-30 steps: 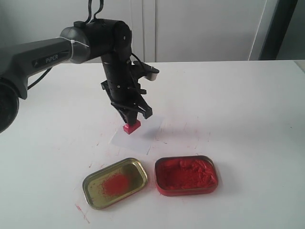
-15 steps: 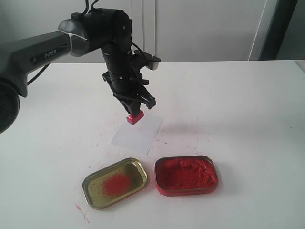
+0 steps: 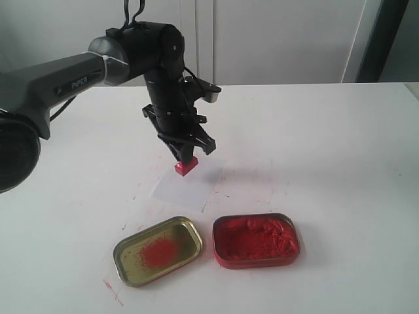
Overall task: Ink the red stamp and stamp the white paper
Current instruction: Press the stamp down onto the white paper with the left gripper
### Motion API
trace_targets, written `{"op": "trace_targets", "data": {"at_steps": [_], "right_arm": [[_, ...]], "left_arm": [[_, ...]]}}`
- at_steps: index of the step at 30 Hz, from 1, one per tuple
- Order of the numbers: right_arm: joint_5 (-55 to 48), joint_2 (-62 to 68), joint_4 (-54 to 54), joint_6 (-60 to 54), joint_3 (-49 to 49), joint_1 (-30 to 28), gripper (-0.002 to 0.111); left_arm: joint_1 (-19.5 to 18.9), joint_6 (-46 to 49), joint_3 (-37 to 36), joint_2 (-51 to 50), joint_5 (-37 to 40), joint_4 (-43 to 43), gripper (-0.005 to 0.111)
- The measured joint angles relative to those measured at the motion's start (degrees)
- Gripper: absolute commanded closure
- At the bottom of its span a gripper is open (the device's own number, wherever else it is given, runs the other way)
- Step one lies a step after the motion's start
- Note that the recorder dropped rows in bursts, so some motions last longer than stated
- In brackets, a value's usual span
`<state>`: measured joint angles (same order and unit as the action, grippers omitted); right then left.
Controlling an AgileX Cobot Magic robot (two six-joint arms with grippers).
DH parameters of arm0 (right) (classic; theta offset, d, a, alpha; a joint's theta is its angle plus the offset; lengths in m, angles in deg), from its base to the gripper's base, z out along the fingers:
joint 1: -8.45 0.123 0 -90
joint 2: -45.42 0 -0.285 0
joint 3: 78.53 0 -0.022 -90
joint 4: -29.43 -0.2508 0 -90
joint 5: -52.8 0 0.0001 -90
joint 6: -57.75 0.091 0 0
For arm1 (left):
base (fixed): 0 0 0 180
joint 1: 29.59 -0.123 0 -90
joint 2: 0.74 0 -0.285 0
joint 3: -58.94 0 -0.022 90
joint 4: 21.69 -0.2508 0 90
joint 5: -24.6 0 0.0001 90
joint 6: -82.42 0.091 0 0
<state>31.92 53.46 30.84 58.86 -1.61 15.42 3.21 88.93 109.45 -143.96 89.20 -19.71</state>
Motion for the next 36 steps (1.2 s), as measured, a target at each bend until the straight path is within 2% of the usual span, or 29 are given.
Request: {"op": "trace_targets", "data": {"at_steps": [13,36], "right_arm": [[0.0,0.0,0.0,0.0,0.0,0.0,0.108],[0.0,0.0,0.0,0.0,0.0,0.0,0.108]], "left_arm": [[0.0,-0.1,0.5,-4.6,0.0,-0.3,0.107],[-0.1,-0.1,0.8,-5.3,0.0,-0.1,0.107]]}}
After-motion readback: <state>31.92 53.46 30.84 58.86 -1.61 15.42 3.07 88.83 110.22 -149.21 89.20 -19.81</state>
